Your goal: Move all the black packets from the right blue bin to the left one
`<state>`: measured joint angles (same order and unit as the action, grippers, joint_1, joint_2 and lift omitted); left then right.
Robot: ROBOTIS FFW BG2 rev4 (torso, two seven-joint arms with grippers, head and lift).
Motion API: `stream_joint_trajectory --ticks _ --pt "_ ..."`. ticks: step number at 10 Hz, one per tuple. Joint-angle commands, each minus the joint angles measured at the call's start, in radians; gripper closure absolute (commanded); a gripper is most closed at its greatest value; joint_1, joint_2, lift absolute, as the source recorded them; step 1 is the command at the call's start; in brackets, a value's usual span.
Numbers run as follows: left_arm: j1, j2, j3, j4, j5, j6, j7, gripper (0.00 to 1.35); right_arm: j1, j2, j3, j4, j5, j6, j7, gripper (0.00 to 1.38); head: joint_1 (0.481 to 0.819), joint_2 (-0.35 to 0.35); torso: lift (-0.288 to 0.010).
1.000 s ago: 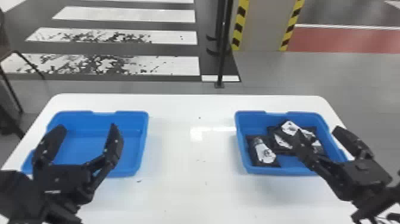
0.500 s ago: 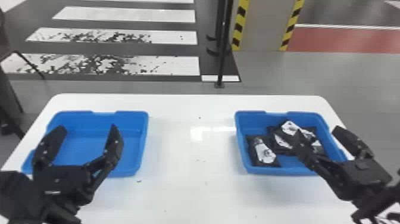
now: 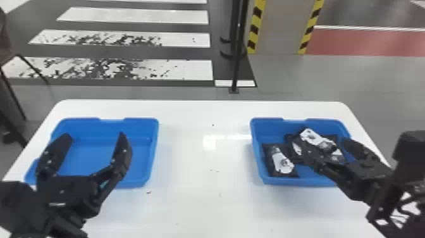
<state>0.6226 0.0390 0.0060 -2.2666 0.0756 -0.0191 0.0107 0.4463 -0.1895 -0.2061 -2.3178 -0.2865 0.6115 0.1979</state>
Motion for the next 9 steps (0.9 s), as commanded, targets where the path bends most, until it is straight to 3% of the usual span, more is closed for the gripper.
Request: stream_joint_trajectory --ticks 1,5,7,9 --pt "-0.002 -0.001 -0.002 0.0 0.0 0.004 0.0 0.09 -0.108 -0.018 0.001 0.068 0.013 0.213 0.017 0.13 0.695 -0.048 -0.14" --pt "-0.002 -0.002 0.0 0.002 0.004 0.009 0.0 0.09 -0.25 -0.018 0.017 0.252 0.023 0.282 0.024 0.14 0.695 -0.072 -0.14" --pt "-0.004 -0.001 -0.002 0.002 0.004 0.009 -0.001 0.09 -0.316 -0.021 0.033 0.358 -0.035 0.321 0.024 0.14 0.695 -0.072 -0.14" --pt "-0.007 -0.001 0.0 0.005 0.008 0.009 -0.001 0.09 -0.319 -0.022 0.061 0.326 -0.046 0.378 0.02 0.14 0.695 -0.061 -0.14"
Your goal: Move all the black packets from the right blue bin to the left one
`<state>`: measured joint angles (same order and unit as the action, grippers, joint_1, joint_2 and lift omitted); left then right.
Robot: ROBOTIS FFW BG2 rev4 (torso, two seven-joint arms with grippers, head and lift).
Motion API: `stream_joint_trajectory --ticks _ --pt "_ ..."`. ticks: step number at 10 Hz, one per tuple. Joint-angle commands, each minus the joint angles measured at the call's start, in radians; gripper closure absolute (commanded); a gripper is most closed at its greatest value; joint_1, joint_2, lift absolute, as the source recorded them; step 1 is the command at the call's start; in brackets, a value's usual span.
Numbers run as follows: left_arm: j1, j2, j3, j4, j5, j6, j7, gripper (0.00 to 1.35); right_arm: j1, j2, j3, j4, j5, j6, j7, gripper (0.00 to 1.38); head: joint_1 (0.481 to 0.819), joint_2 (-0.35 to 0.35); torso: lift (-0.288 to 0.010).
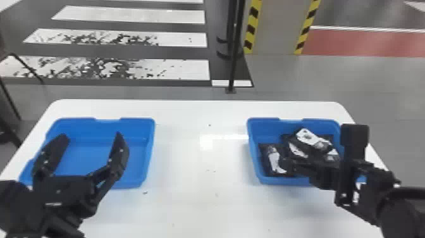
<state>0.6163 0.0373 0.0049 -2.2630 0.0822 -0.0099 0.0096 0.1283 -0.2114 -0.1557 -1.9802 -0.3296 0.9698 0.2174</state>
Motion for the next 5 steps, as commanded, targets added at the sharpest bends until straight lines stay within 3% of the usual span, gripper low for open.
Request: stream_joint_trajectory --ticks 1,5 --pt "0.0 -0.001 0.001 0.001 0.002 0.0 0.0 0.09 -0.003 0.0 0.034 -0.036 -0.011 0.041 -0.026 0.14 0.695 -0.049 -0.14" --pt "-0.003 0.001 0.001 0.004 0.008 0.0 0.0 0.09 -0.06 -0.002 0.08 -0.068 -0.019 0.186 -0.119 0.14 0.695 -0.007 -0.14"
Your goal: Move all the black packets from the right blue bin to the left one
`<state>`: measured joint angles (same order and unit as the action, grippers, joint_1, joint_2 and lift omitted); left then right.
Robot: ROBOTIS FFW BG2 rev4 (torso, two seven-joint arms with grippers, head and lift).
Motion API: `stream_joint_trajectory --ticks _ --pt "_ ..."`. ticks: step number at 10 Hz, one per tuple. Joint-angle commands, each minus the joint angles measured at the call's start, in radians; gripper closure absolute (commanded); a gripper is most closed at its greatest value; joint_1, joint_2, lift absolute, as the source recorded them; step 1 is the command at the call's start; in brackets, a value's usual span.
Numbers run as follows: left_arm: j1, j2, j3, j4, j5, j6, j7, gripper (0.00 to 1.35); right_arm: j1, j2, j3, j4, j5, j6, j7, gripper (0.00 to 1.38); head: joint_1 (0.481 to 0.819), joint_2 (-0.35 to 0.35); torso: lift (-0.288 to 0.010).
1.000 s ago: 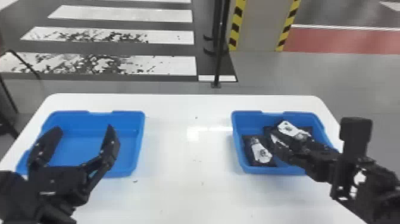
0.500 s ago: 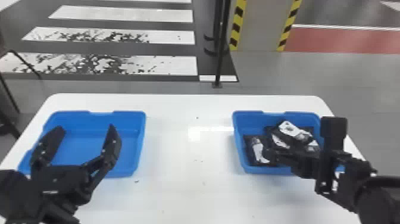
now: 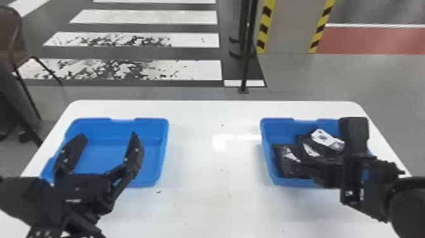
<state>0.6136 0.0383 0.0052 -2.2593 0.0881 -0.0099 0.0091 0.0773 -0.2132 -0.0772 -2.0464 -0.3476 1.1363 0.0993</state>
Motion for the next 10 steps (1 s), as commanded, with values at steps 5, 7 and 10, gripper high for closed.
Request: stream_joint_trajectory --ticks 5,7,10 --pt "0.005 0.002 0.001 0.003 0.008 0.005 -0.003 0.09 -0.085 0.0 0.001 0.084 -0.007 0.118 -0.061 0.14 0.695 -0.023 -0.14" --pt "0.005 0.002 0.001 0.005 0.008 0.005 -0.006 0.09 -0.097 0.0 -0.001 0.133 -0.041 0.123 -0.067 0.14 0.695 -0.028 -0.14" --pt "0.002 0.002 0.001 0.007 0.008 0.005 -0.006 0.09 -0.124 0.002 -0.001 0.172 -0.071 0.118 -0.085 0.14 0.695 -0.021 -0.14"
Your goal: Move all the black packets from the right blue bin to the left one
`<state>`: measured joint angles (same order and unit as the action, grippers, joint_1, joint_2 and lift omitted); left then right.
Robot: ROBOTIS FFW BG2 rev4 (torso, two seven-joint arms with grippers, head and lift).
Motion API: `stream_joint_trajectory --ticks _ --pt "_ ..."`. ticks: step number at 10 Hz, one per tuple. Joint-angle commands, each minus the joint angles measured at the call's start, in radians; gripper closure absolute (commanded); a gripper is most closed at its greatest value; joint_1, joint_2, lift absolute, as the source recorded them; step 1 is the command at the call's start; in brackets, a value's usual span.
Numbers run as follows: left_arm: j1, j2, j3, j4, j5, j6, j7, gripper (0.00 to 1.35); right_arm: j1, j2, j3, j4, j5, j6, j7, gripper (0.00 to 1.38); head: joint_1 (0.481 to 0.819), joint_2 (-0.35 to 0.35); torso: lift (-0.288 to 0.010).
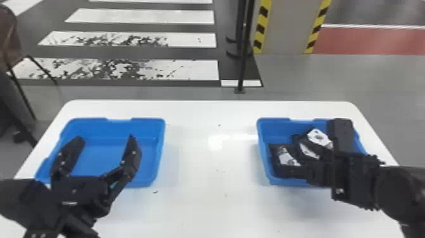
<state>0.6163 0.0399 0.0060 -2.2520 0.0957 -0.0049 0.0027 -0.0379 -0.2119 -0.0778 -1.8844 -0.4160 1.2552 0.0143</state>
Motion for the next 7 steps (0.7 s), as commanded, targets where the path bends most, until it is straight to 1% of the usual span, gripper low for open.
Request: stream_joint_trajectory --ticks 1,3,4,5,6,7 --pt "-0.003 0.0 0.0 0.0 0.0 0.0 -0.001 0.09 -0.021 0.0 0.0 0.028 -0.003 -0.008 -0.008 0.14 0.695 -0.021 -0.14" --pt "-0.003 0.0 0.0 0.003 0.002 0.0 -0.003 0.09 -0.036 0.0 0.0 0.065 -0.021 -0.016 -0.017 0.15 0.695 -0.025 -0.14" --pt "-0.003 0.0 0.0 0.003 0.004 -0.002 -0.003 0.09 -0.043 -0.001 0.0 0.082 -0.025 -0.016 -0.017 0.19 0.695 -0.026 -0.14" --pt "-0.005 -0.002 0.0 0.005 0.006 -0.002 -0.001 0.09 -0.048 -0.001 0.0 0.092 -0.039 -0.018 -0.016 0.33 0.695 -0.026 -0.14" --pt "-0.005 -0.002 0.0 0.005 0.006 -0.002 -0.001 0.09 -0.048 -0.001 0.002 0.092 -0.055 -0.023 -0.016 0.78 0.695 -0.025 -0.14" --pt "-0.005 -0.002 0.0 0.005 0.006 -0.002 -0.003 0.09 -0.043 -0.001 0.004 0.077 -0.067 -0.028 -0.016 1.04 0.695 -0.021 -0.14"
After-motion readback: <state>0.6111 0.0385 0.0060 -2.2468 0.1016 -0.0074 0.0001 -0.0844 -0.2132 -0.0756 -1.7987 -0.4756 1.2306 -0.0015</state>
